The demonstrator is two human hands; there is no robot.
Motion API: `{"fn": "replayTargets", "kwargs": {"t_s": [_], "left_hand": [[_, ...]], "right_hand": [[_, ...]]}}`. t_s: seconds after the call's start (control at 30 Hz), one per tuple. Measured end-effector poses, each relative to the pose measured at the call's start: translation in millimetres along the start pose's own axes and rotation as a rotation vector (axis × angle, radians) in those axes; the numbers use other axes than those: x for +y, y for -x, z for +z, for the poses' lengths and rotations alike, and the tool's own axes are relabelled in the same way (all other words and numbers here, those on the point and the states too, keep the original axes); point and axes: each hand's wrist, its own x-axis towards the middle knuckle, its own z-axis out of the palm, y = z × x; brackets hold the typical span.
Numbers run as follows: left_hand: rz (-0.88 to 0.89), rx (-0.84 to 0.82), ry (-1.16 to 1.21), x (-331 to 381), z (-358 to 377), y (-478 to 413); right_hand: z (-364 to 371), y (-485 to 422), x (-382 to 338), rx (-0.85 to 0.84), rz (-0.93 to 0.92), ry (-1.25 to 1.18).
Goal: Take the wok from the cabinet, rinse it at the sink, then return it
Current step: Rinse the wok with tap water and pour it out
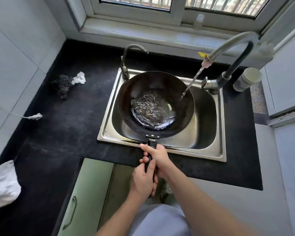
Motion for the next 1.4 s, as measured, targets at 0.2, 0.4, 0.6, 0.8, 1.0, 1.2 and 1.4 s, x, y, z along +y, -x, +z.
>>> {"fn": "replayTargets", "kwargs": {"t_s": [0.2,0.4,0.6,0.8,1.0,1.2,1.4], "left_hand": [[-0.002,0.006,-0.019,-5,6,16],[-0.021,-0.064,-0.003,8,15,13],[-0.011,-0.051,0.022,21,12,2],[0.001,-0.022,0.045,25,-1,3],[-0.011,-0.018,0.025,9,-6,5],[-0.019,-0.066,-0.032,4,0,4],[-0.02,-0.074,-0.026,15,10,-6]], "right_hand": [[-15,9,18,-0.016,0.007,0.005],[-29,8,8,-0.008,-0.012,-0.033],[-20,0,-10,-0.022,-0.024,0.0],[-5,-4,-14,-0.077,-0.008,0.051],[-3,0,1,-0.072,-0.008,0.059],[-15,2,7,-0.035,0.0,0.023],[-23,-6,-6,-0.026,-0.007,0.025]]}}
